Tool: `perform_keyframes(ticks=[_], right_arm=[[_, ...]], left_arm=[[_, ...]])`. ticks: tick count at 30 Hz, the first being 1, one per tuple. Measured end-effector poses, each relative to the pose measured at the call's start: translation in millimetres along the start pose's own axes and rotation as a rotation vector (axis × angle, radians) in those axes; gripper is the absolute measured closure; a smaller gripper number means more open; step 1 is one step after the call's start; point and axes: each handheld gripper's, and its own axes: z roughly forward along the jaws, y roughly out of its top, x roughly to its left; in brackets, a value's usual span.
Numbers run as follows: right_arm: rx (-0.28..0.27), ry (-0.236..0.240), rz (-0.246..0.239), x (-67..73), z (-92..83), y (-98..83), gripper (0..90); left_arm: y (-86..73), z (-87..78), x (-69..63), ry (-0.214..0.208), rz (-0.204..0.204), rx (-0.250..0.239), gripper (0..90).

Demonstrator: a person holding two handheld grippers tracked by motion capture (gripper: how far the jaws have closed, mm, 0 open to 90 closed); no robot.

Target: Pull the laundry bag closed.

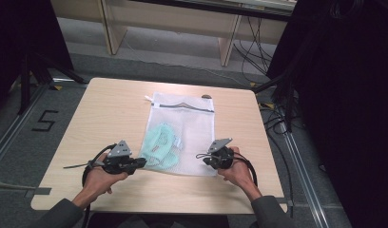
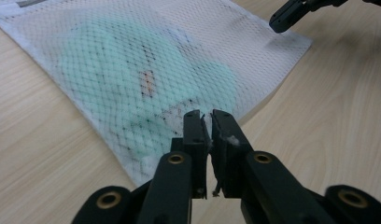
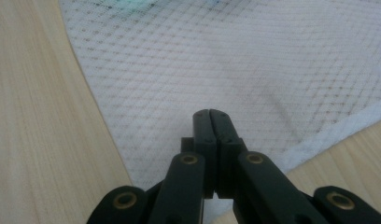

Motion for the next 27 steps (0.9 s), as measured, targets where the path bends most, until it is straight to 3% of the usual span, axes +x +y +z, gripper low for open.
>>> perform_keyframes(ticks=[1,3,4,7,12,13,14,16,18,19,20,21,27], right_arm=[[-0.001,-0.002,-0.016,-0.4,0.8,0.5,90.0],[0.014,-0.001,0.001,0.1,1.4,1.7,90.0],[0.017,-0.002,0.000,-0.2,1.4,2.1,90.0],[0.012,-0.008,-0.011,-2.0,3.1,2.2,90.0],[0.040,-0.003,-0.039,-2.8,6.3,0.8,90.0],[0.055,0.003,-0.033,-0.9,7.3,0.3,90.0],[0.061,0.009,-0.033,0.7,9.0,-0.1,90.0],[0.067,0.008,-0.041,1.6,9.7,-0.5,90.0],[0.070,0.009,-0.040,1.9,9.3,-0.8,90.0],[0.070,0.009,-0.040,1.9,9.3,-0.8,90.0],[0.069,0.010,-0.041,1.8,9.4,-0.8,90.0],[0.069,0.010,-0.040,1.8,9.4,-0.8,90.0],[0.079,0.012,-0.059,7.0,9.1,0.1,90.0]], left_arm=[[1.8,4.3,1.5,-0.001,0.034,0.010,86.4],[3.2,11.7,0.9,-0.001,0.018,0.015,89.0],[4.5,13.2,2.2,-0.002,0.041,0.018,89.5],[7.3,16.4,6.2,0.001,0.043,0.022,89.7],[7.3,24.9,11.4,0.018,0.017,0.011,89.6],[5.8,31.3,14.8,0.024,0.006,0.029,89.7],[5.1,32.7,18.3,0.030,0.023,0.054,89.7],[4.7,33.9,19.5,0.032,0.015,0.057,89.7],[3.2,38.7,23.3,0.043,-0.016,0.046,89.7],[3.2,38.7,23.3,0.043,-0.016,0.046,89.7],[2.2,39.6,26.1,0.039,-0.017,0.076,89.7],[1.5,40.5,29.2,0.037,0.009,0.089,89.7],[0.7,46.4,32.8,0.032,0.004,0.125,89.7]])
